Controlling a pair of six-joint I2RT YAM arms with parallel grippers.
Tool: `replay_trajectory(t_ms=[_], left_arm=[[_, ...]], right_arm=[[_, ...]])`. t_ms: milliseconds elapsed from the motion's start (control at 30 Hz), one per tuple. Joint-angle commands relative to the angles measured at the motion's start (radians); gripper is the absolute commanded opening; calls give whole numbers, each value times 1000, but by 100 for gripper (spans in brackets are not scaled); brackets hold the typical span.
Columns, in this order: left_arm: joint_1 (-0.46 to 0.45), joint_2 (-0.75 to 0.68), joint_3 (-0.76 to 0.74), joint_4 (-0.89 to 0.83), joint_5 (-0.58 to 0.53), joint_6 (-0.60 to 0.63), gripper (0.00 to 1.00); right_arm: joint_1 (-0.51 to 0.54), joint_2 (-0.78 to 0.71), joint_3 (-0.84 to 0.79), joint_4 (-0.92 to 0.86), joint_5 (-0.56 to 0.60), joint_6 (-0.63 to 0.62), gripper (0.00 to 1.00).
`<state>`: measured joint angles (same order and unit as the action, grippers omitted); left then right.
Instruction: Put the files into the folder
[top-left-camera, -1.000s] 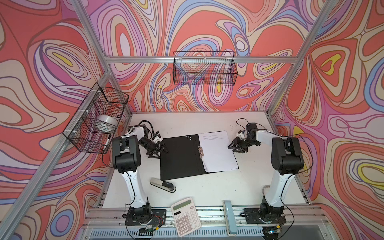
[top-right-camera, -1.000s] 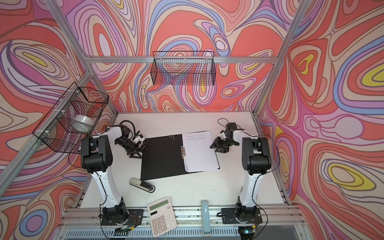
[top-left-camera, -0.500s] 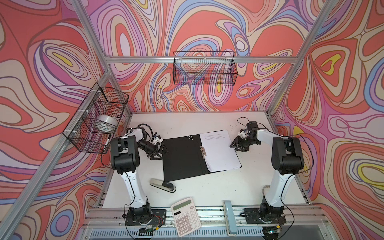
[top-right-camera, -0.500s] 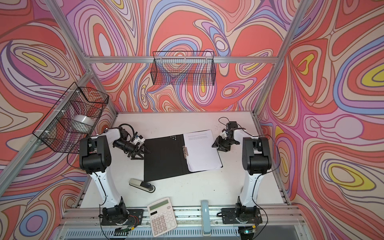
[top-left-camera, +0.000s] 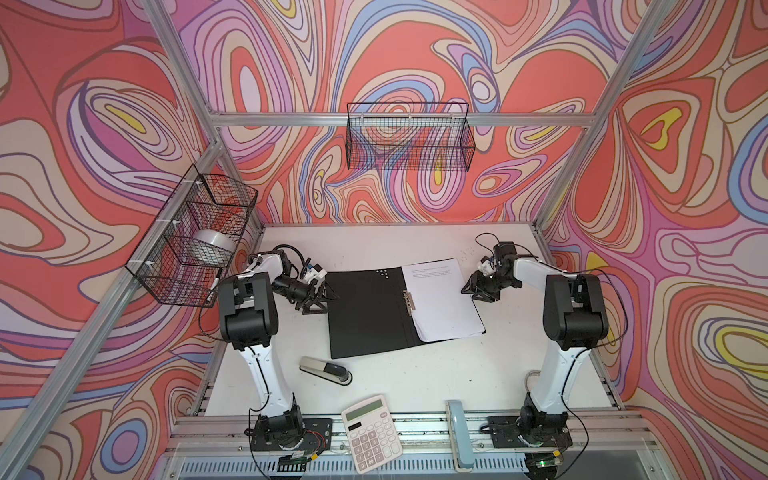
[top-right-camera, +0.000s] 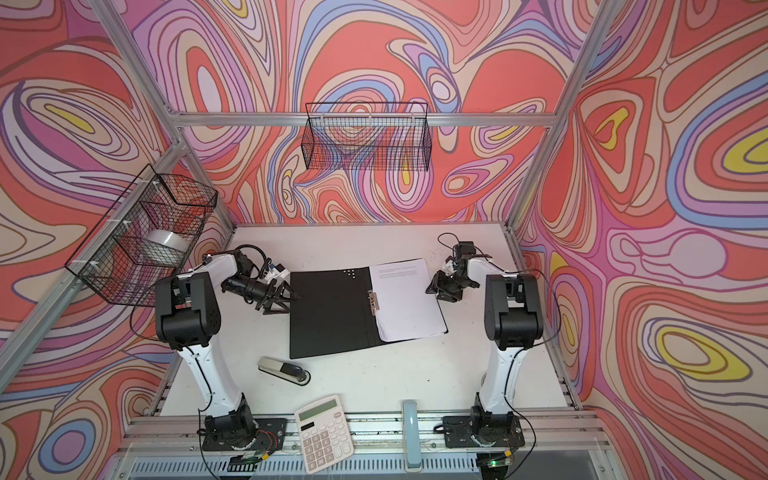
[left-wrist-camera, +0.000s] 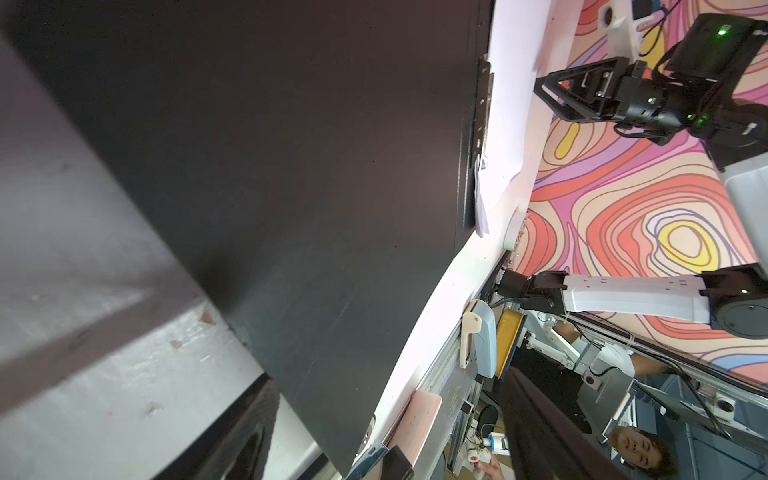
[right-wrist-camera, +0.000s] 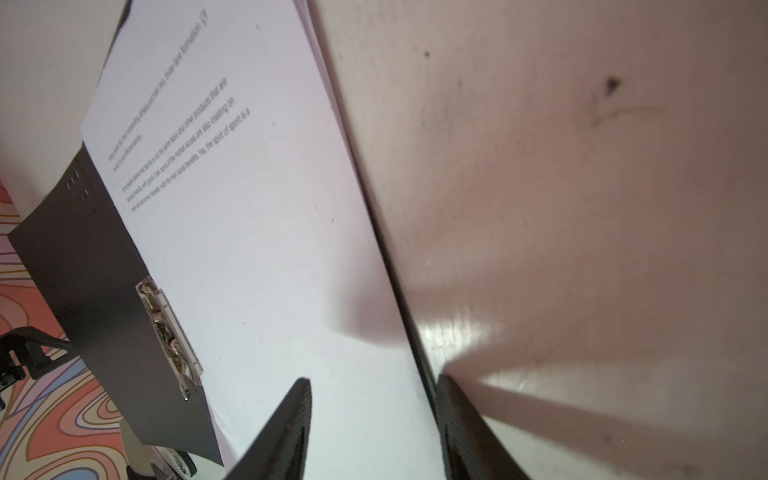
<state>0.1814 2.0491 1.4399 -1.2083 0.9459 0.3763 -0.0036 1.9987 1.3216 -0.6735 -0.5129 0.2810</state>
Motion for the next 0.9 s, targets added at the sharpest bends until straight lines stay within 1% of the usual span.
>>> replay_trajectory(t_ms=[0,367,467,600,633,800,833,867], left_arm=[[-57,-14,16,-85,296,80,83],[-57,31,92,-259,410,227,83],[-57,55,118,-338,449,293,83],[-70,82,205,-519,498,452,83],[-77,85,229,-551,509,474,83],[-130,60,294,-541,506,428,83],[-143,57,302,-523,502,404,84],[-154,54,307,-496,497,371,88]], right_arm=[[62,103,-65,-89,-80,14,51],[67,106,-61,-90,-83,20,50],[68,103,-60,-87,-84,23,51],[71,101,-55,-82,-94,35,50],[72,98,-56,-76,-97,40,51],[79,89,-51,-65,-94,56,51],[81,81,-50,-60,-85,59,51],[81,76,-51,-58,-79,61,51]])
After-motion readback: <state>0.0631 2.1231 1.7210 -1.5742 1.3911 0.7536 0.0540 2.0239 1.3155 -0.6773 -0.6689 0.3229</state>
